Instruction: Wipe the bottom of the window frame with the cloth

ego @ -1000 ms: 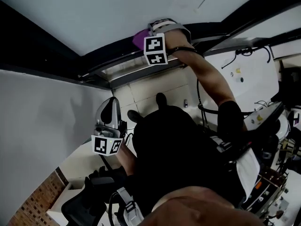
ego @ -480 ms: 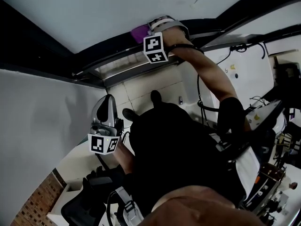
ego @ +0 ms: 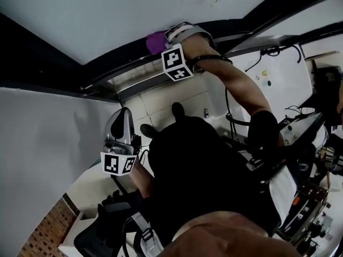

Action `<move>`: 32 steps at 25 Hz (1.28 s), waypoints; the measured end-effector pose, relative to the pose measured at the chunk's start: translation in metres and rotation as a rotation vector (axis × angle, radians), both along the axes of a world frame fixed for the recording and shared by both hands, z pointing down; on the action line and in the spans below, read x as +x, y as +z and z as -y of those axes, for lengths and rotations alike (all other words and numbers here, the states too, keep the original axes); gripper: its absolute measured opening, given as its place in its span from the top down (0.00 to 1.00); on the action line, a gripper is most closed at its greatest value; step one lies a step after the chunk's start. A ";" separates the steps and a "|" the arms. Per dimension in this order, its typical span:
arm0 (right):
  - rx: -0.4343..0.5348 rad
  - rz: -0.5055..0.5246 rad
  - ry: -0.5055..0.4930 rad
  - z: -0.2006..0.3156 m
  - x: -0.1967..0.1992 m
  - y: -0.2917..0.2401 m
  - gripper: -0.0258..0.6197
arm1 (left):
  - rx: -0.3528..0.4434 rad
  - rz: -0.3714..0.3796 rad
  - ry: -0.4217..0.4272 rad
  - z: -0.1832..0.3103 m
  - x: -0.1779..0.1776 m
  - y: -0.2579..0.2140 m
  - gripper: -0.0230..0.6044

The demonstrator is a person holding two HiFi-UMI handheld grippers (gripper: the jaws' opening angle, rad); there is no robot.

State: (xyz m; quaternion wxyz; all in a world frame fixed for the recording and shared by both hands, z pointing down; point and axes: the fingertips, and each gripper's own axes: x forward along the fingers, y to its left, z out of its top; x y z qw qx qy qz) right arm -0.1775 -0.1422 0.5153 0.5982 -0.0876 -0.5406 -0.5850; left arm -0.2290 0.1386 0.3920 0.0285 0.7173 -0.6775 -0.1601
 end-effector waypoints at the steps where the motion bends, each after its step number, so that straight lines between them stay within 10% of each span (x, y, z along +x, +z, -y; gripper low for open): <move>1: -0.097 0.005 0.001 -0.022 0.007 0.000 0.87 | -0.002 0.000 0.000 0.001 -0.001 0.001 0.96; 6: -1.012 0.569 0.154 -0.142 0.005 -0.004 0.85 | -0.025 -0.017 -0.005 0.006 -0.004 0.011 0.96; 11: -1.424 0.710 0.356 -0.227 0.030 0.031 0.85 | -0.042 -0.003 0.023 0.022 0.000 0.005 0.96; 14: -1.868 0.964 0.741 -0.189 0.037 0.042 0.85 | -0.053 0.006 0.046 0.031 0.009 0.000 0.96; 17: -2.267 1.452 1.071 -0.087 0.059 0.028 0.85 | -0.074 0.019 0.088 0.042 0.021 -0.001 0.96; 20: -2.218 1.809 0.961 -0.022 0.074 0.003 0.85 | -0.092 0.028 0.107 0.052 0.030 0.001 0.96; 23: -2.031 1.952 0.892 0.006 0.062 -0.008 0.86 | -0.109 0.051 0.125 0.057 0.036 -0.004 0.96; 29: -1.472 1.901 0.615 0.015 0.049 -0.029 0.86 | -0.125 0.067 0.141 0.068 0.058 -0.008 0.96; 32: -1.471 1.856 0.589 0.004 0.048 -0.027 0.86 | -0.135 0.064 0.150 0.070 0.060 -0.005 0.96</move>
